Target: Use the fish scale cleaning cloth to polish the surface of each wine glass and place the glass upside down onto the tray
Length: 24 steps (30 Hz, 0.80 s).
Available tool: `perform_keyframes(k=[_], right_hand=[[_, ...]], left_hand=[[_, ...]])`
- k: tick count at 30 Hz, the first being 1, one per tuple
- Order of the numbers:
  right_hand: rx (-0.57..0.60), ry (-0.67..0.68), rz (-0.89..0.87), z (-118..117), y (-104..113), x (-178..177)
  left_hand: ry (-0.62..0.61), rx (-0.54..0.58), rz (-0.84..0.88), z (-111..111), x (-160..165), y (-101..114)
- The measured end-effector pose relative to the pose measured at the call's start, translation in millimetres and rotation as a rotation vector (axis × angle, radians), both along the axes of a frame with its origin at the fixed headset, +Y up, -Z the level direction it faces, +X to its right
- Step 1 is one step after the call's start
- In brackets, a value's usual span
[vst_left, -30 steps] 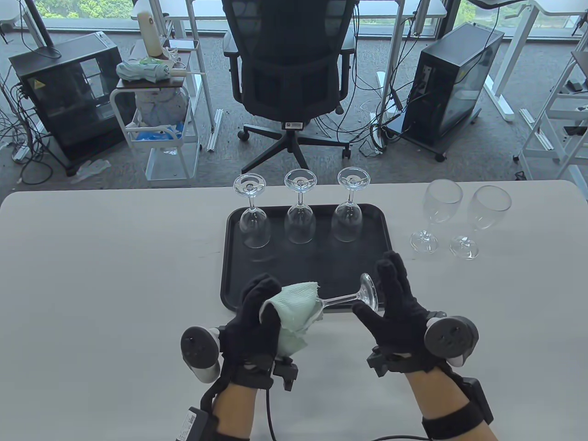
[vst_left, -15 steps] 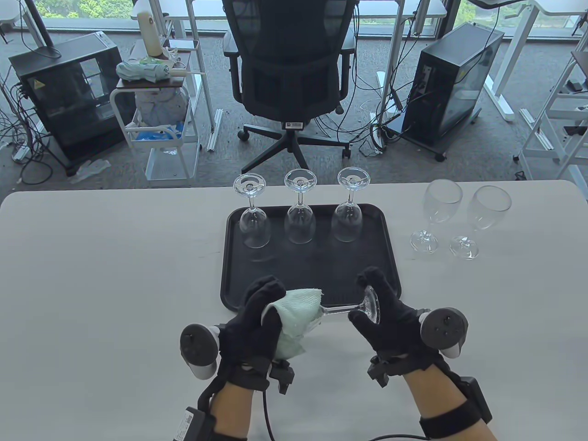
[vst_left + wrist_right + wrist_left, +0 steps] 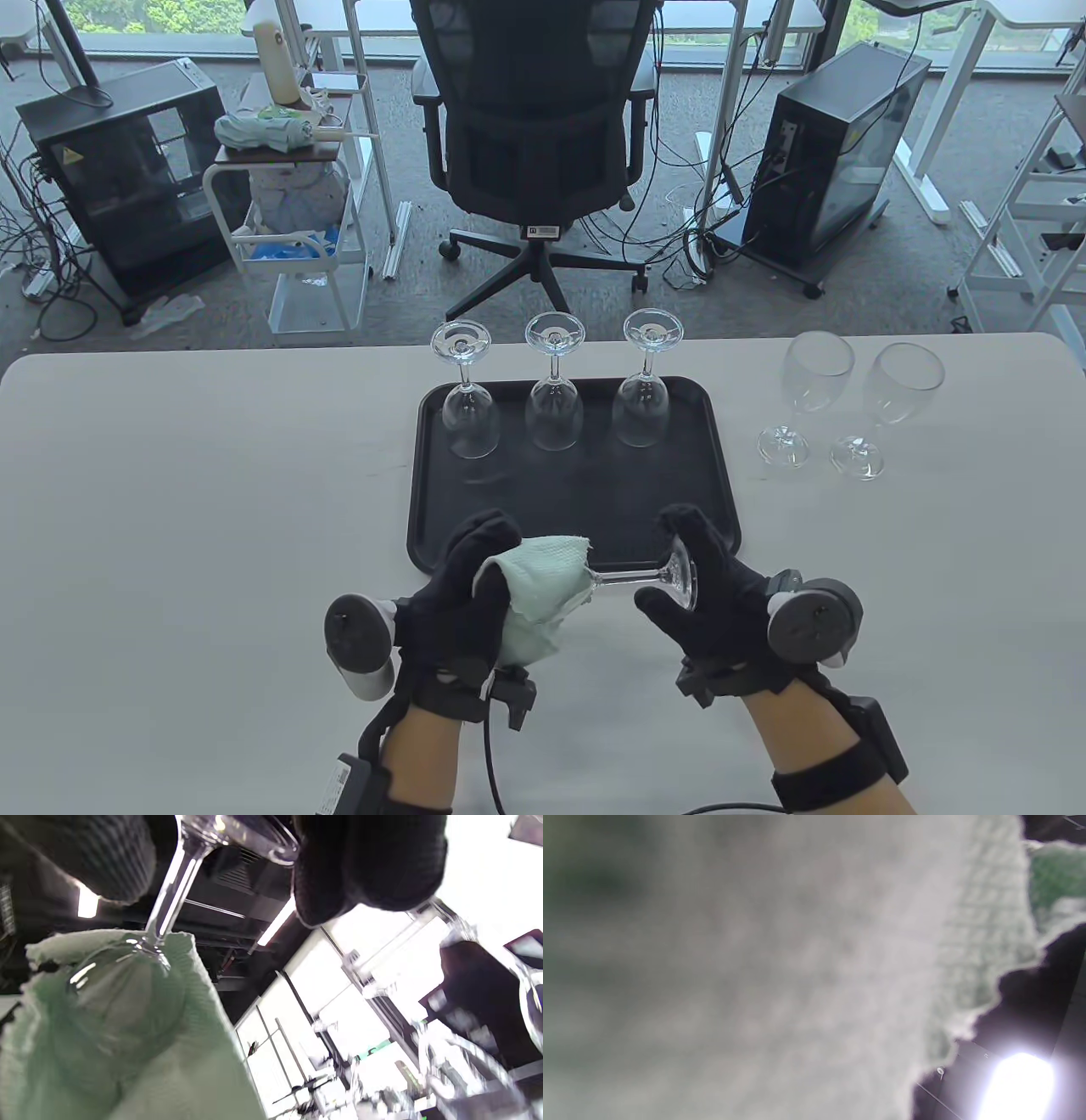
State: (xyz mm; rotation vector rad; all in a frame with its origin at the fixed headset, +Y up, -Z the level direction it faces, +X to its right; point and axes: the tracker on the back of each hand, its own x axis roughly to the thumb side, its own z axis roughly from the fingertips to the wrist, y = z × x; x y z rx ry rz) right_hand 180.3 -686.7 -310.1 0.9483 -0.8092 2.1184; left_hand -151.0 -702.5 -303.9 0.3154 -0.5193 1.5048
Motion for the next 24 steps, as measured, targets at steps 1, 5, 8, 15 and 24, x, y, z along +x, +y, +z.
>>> perform_keyframes(k=[1,5,8,15,24], right_hand=[[0.021,-0.012,0.002,1.1,1.4,0.5],[-0.266,0.066,-0.220,-7.0,-7.5,0.3],[-0.579,0.127,-0.282,-12.8,-13.8,-0.8],[0.014,-0.007,0.005,1.5,0.4,-0.3],[-0.438,0.093,-0.229,-10.9,-10.8,2.1]], left_hand=[[-0.010,-0.001,0.012,0.0,0.7,-0.4],[0.015,0.029,-0.002,2.1,4.0,0.4],[0.068,0.068,-0.057,3.1,1.9,2.3],[-0.005,0.006,0.003,0.6,1.1,-0.2],[0.056,0.057,-0.078,4.1,4.0,3.2]])
